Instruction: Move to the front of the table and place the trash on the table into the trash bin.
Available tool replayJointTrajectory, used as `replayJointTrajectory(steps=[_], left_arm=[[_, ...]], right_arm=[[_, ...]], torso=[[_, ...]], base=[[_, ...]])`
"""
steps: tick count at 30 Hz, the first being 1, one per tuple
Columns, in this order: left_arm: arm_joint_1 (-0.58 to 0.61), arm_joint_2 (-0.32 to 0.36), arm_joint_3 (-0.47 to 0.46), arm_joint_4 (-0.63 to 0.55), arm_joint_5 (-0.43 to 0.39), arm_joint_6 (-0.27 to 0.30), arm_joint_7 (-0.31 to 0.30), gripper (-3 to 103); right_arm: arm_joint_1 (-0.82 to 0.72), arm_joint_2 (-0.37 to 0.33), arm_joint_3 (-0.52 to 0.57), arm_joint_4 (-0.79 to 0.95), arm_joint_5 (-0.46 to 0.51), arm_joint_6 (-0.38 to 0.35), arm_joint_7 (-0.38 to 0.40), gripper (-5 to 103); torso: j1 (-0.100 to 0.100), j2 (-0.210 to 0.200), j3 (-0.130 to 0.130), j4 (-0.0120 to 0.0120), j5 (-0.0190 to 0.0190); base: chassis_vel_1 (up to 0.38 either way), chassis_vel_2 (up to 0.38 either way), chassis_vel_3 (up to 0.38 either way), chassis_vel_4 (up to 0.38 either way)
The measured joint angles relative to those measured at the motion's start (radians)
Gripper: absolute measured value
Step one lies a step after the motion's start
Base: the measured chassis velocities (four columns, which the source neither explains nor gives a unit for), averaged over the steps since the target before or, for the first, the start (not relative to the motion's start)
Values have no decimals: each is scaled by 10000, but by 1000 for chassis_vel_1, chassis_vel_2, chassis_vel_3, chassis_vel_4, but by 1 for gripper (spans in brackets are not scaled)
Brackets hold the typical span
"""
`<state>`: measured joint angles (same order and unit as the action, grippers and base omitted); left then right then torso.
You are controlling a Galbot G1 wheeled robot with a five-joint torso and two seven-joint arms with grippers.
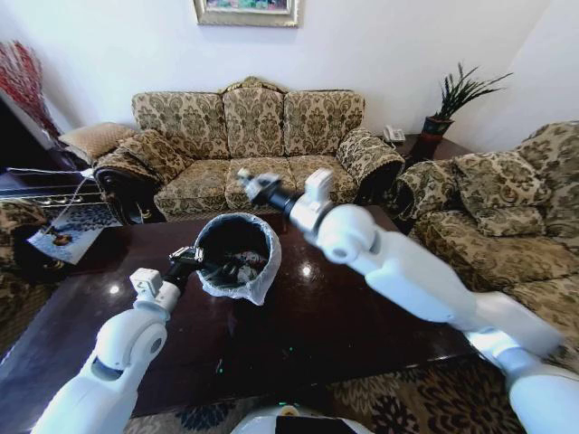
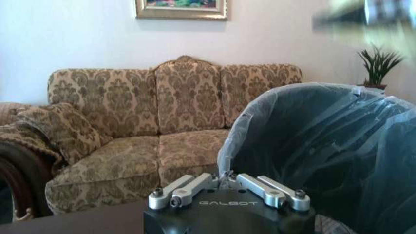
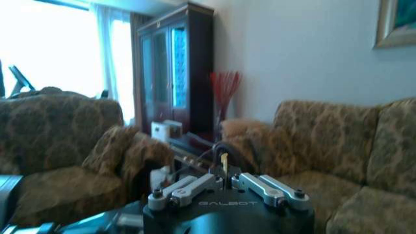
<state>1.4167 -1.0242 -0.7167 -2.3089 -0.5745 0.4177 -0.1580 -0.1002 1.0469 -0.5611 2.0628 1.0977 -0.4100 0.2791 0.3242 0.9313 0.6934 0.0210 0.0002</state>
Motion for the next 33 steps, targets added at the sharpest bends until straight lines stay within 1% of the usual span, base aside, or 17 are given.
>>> replayJointTrajectory(steps=[4,5,7,11,15,17,19,22,23,24,25,26,28,29,30,32,33], left_arm=[[-27,-41,-2,8,-6,0,-2,2],[-33,-43,-3,9,-10,-1,-2,2],[-38,-43,-4,10,-12,-1,-1,2],[-70,-39,-5,20,-24,-7,0,2],[-71,-24,-32,20,-39,-9,0,2],[-70,-11,-66,21,-48,-21,-10,2],[-68,-10,-72,24,-53,-25,-13,2],[-57,-60,-76,61,-58,-30,-28,2],[-57,-60,-76,61,-58,-30,-28,2],[-50,-80,-76,65,-58,-31,-31,2],[-38,-118,-77,94,-58,-38,-32,2],[-38,-118,-77,94,-58,-38,-32,2],[-29,-131,-104,173,-58,-44,-42,2],[-25,-130,-127,189,-59,-46,-44,2],[-25,-130,-127,189,-59,-46,-44,2],[17,-172,-238,226,-63,-126,-49,2],[125,-271,-322,205,-49,-205,-102,2]], right_arm=[[-252,-99,-212,104,-95,-668,-112,0],[-302,-98,-219,94,-198,-773,-165,5],[-317,-87,-219,82,-242,-809,-166,5],[-323,9,-133,-78,-497,-844,-263,27],[-316,70,-138,-180,-601,-793,-281,37],[-266,137,-155,-255,-686,-660,-288,48],[-232,170,-153,-271,-704,-587,-275,48],[-98,198,139,-203,-769,-287,-8,65],[-98,198,139,-203,-769,-287,-8,65],[-110,140,319,-130,-824,-297,90,71],[-384,-135,987,194,-924,-423,229,76],[-384,-135,987,194,-924,-423,229,76],[-1291,-902,2284,936,-807,-695,286,86],[-1634,-1258,2612,1178,-756,-740,310,91],[-1634,-1258,2612,1178,-756,-740,310,91],[-2640,-2455,3264,1531,-592,-712,673,99],[-2901,-2710,3385,1499,-565,-682,942,100]], torso=[[0,0,0,-1,-1],[0,0,0,-2,0],[0,0,0,-1,0],[0,0,0,2,-2],[0,0,0,2,-3],[0,0,0,1,-1],[0,0,0,1,-1],[0,0,0,6,-5],[0,0,0,6,-5],[0,0,0,7,-5],[0,0,0,9,-4],[0,0,0,9,-4],[0,0,-1,3,1],[0,0,0,-3,4],[0,0,0,-3,4],[-2,1,-1,-12,6],[-3,2,-2,-12,3]], base=[[0,0,0,0],[0,0,0,0],[0,0,0,0],[0,0,0,0],[0,0,0,0],[0,0,0,0],[0,0,0,0],[0,0,0,0],[0,0,0,0],[0,0,0,0],[0,0,0,0],[0,0,0,0],[0,0,0,0],[0,0,0,0],[0,0,0,0],[0,0,0,0],[0,0,0,0]])
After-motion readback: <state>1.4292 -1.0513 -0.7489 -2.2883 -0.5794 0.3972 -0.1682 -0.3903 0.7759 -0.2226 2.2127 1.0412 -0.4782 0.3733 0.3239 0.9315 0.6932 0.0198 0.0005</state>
